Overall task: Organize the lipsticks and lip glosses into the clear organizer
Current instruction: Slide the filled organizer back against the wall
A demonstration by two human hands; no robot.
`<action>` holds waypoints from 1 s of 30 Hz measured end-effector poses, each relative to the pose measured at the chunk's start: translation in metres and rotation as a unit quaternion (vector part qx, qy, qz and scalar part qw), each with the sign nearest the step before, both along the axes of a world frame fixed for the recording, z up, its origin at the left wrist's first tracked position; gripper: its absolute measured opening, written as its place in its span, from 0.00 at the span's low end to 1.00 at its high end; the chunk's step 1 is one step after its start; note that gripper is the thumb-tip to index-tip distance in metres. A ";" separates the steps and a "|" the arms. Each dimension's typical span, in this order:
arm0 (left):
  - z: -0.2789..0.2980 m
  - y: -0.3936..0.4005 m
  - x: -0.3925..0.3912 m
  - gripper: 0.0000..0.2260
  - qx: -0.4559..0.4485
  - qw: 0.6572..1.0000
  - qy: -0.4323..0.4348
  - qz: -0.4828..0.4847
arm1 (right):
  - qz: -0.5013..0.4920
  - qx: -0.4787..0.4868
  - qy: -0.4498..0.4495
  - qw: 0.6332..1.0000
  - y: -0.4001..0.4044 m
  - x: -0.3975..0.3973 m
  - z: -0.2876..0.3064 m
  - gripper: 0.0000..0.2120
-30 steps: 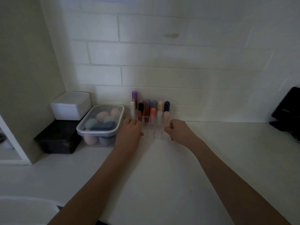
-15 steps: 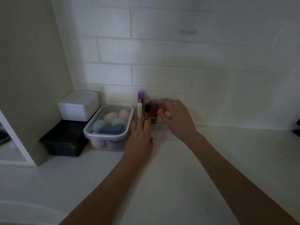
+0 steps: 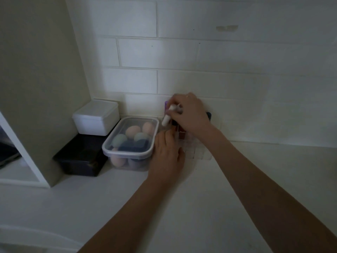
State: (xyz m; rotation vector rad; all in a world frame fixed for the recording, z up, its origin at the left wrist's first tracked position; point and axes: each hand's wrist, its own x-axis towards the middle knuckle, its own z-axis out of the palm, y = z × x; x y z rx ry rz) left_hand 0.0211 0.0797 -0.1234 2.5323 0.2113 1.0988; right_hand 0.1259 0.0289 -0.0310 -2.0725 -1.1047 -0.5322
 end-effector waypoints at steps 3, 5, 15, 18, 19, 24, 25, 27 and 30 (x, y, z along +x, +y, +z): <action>0.004 -0.005 -0.001 0.25 -0.124 0.990 -0.044 -0.049 | 0.026 0.198 0.152 0.968 -0.020 -0.013 0.005 0.09; 0.011 -0.009 -0.001 0.26 -0.209 0.969 -0.075 -0.105 | 0.055 0.235 0.221 0.945 -0.029 -0.024 0.001 0.12; 0.014 -0.006 -0.004 0.25 -0.249 0.953 -0.079 -0.152 | 0.145 0.056 0.200 0.967 -0.033 -0.037 -0.007 0.24; 0.013 -0.005 -0.005 0.30 -0.200 0.970 -0.076 -0.118 | 0.098 0.081 0.137 0.982 -0.027 -0.026 -0.001 0.23; 0.014 -0.006 -0.007 0.29 -0.203 0.970 -0.089 -0.102 | 0.086 0.078 0.118 0.986 -0.023 -0.022 0.001 0.21; 0.014 -0.012 -0.012 0.07 -0.159 0.981 -0.094 -0.058 | 0.061 -0.001 0.067 0.996 0.001 -0.004 -0.009 0.20; 0.012 -0.012 -0.011 0.07 -0.147 0.985 -0.070 -0.060 | 0.053 -0.023 0.061 0.996 0.004 -0.001 -0.013 0.20; 0.011 -0.011 -0.010 0.05 -0.141 0.988 -0.033 -0.063 | 0.041 -0.039 0.050 0.997 0.007 0.003 -0.020 0.19; 0.011 -0.010 -0.009 0.04 -0.123 0.990 -0.009 -0.061 | 0.023 -0.028 0.024 0.999 0.010 0.006 -0.022 0.18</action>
